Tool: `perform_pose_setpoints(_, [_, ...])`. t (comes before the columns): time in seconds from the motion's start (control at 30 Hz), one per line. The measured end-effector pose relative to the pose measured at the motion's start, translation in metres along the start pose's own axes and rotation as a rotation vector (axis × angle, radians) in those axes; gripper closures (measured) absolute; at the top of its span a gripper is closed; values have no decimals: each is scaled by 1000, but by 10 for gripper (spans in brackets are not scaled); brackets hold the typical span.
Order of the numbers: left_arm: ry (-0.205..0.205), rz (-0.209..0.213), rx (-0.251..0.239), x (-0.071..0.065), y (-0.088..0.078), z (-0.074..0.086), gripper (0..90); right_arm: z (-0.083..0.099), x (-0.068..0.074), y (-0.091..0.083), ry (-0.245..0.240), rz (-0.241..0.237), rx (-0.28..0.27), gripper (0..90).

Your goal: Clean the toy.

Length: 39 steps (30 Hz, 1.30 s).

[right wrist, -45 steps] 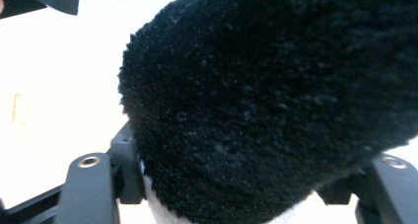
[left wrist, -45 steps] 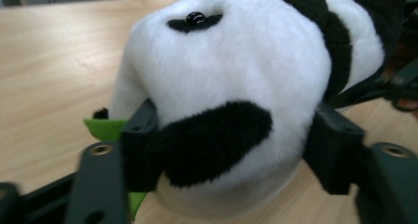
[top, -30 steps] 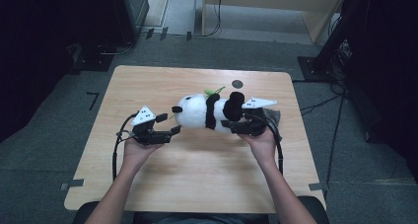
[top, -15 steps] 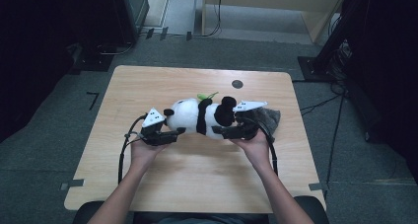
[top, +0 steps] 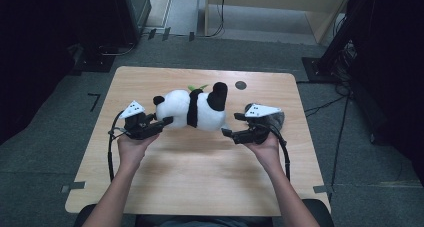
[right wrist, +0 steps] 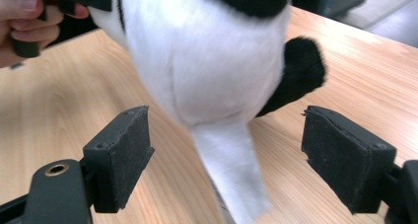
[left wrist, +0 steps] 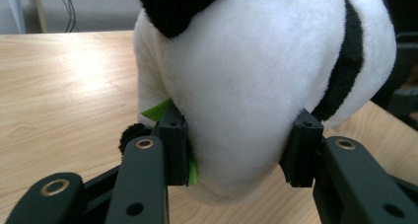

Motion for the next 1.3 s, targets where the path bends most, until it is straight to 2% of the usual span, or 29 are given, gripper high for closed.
perform_pose_setpoints(0.07, [-23, 34, 2, -2, 0, -1, 551, 1, 4, 5, -12, -18, -2, 176])
perform_pose_setpoints(0.13, [-44, 75, 15, -5, 2, -1, 549, 2, 11, 12, -52, -14, 7, 175])
perform_pose_setpoints(0.17, [-47, 94, 30, -8, 5, 0, 545, 4, 19, 19, -84, -40, 15, 152])
perform_pose_setpoints(0.23, [-40, 94, 38, -13, 9, 1, 543, 4, 22, 21, -83, -38, 18, 138])
perform_pose_setpoints(0.27, [-43, 93, 40, -16, 12, 2, 530, 4, 27, 28, -91, 32, 48, 163])
perform_pose_setpoints(0.3, [-45, 91, 40, -17, 14, 3, 530, 4, 27, 28, -91, 32, 48, 163])
perform_pose_setpoints(0.37, [-25, 71, 40, -20, 19, 7, 502, 7, 28, 30, -118, 118, 63, 272])
perform_pose_setpoints(0.4, [-18, 67, 42, -21, 21, 7, 439, 8, 25, 28, -78, 146, 60, 393])
perform_pose_setpoints(0.43, [-5, 58, 41, -21, 22, 8, 439, 8, 25, 28, -78, 146, 60, 393])
perform_pose_setpoints(0.53, [59, 28, 54, -20, 26, 9, 313, 5, 20, 24, -42, 132, 82, 448])
perform_pose_setpoints(0.6, [85, 20, 64, -17, 25, 10, 250, 3, 15, 19, -11, 121, 102, 459])
perform_pose_setpoints(0.7, [86, -16, 70, -11, 19, 13, 226, -1, 6, 10, 6, 153, 114, 461])
perform_pose_setpoints(0.73, [74, -10, 62, -7, 18, 16, 234, -1, 3, 7, 12, 159, 109, 461])
perform_pose_setpoints(0.83, [58, -2, 79, -3, 20, 23, 253, -3, -2, -1, 62, 143, 91, 460])
perform_pose_setpoints(0.9, [51, 55, 70, -5, 24, 26, 259, -6, 0, -4, 75, 112, 87, 455])
perform_pose_setpoints(0.93, [49, 77, 63, -5, 25, 27, 298, -6, 5, -3, 72, 91, 104, 429])
perform_pose_setpoints(1.0, [43, 93, 60, -4, 27, 28, 312, -5, 7, -2, 74, 82, 110, 417])
perform_pose_setpoints(1.03, [33, 119, 55, -4, 26, 28, 448, -4, 11, 2, 72, 57, 128, 393])
perform_pose_setpoints(1.07, [20, 125, 50, -6, 27, 28, 448, -4, 11, 2, 72, 57, 128, 393])
perform_pose_setpoints(1.13, [1, 111, 56, -6, 28, 28, 428, -1, 14, 7, 88, 43, 145, 372])
perform_pose_setpoints(1.17, [-4, 105, 66, -5, 27, 29, 417, 1, 16, 12, 99, 35, 170, 351])
perform_pose_setpoints(1.3, [7, 84, 77, -5, 25, 31, 394, 2, 16, 14, 99, 27, 189, 307])
Point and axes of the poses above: each handheld gripper's, and its own axes: y roughly forward along the jaws, z roughly out of its underside, x roughly to its left, the point moved 3 cm from there along y, roughly forward along the jaws, and after that the axes turned 12 degrees about z, right-handed, at the moved point
